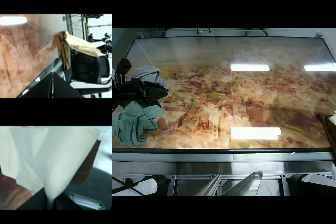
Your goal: Fold the shirts.
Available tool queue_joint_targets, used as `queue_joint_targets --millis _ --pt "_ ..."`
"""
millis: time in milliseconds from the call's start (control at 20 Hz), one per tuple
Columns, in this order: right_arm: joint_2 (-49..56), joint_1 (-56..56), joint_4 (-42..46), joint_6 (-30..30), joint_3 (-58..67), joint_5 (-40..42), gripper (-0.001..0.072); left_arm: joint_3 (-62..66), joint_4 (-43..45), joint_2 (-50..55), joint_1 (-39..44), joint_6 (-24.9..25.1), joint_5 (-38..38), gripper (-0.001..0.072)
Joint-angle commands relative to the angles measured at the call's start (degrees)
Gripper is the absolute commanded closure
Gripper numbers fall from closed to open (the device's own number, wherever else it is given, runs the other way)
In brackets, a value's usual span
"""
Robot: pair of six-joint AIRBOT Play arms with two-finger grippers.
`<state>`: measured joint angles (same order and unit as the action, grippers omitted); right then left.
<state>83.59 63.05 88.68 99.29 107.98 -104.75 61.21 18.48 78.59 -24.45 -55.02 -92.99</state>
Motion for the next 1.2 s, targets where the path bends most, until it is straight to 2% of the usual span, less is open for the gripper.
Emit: queue_joint_targets --millis 0,150,350,500,550,600,650,700,900,950,1000,1050,1150 --pt "-1.1 0.5 1.9 0.2 -7.3 -0.9 0.0685 0.0 0.1 0.0 0.0 0.6 0.1 0.0706" --pt "-2.6 0.5 10.0 0.9 -18.3 -0.9 0.0685 0.0 0.1 0.0 0.0 0.6 0.0 0.0706" --pt "-2.9 0.5 21.3 1.7 -26.8 1.1 0.0685 0.0 0.1 0.0 0.0 0.6 -0.1 0.0706" --pt "-2.9 0.5 22.4 1.7 -30.3 7.0 0.0684 0.0 0.0 0.0 0.0 0.6 0.2 0.0706" --pt "-2.8 0.5 22.3 1.7 -31.0 8.1 0.066 0.0 0.0 0.0 0.0 0.6 0.2 0.0706" --pt "-2.7 0.5 22.4 1.8 -31.3 8.8 0.0426 0.0 0.0 0.0 0.0 0.6 0.2 0.0706" --pt "-2.6 0.5 22.3 1.7 -31.3 8.7 0.0047 0.0 0.0 0.0 0.0 0.6 0.2 0.0706" --pt "-2.6 0.4 22.2 1.4 -31.2 8.8 0.0023 0.0 0.0 0.0 0.0 0.6 0.2 0.0705" --pt "-2.6 -1.2 20.1 1.5 -31.0 8.9 0.0023 0.0 -0.8 0.0 0.0 0.6 0.3 0.0706" --pt "-2.6 -2.4 19.1 1.5 -31.0 9.0 0.0069 0.0 -1.9 0.0 0.0 0.6 0.2 0.0706" --pt "-2.6 -4.2 17.5 1.5 -31.0 9.0 0.0346 0.0 -3.7 0.0 0.0 0.5 0.1 0.0683" --pt "-2.6 -6.6 15.1 1.5 -31.0 9.4 0.0693 0.2 -5.5 0.0 0.0 0.5 -0.5 0.0678" --pt "-3.1 -12.5 8.5 -0.1 -31.0 11.4 0.0685 1.5 -9.2 0.0 0.0 0.5 -1.5 0.0679"
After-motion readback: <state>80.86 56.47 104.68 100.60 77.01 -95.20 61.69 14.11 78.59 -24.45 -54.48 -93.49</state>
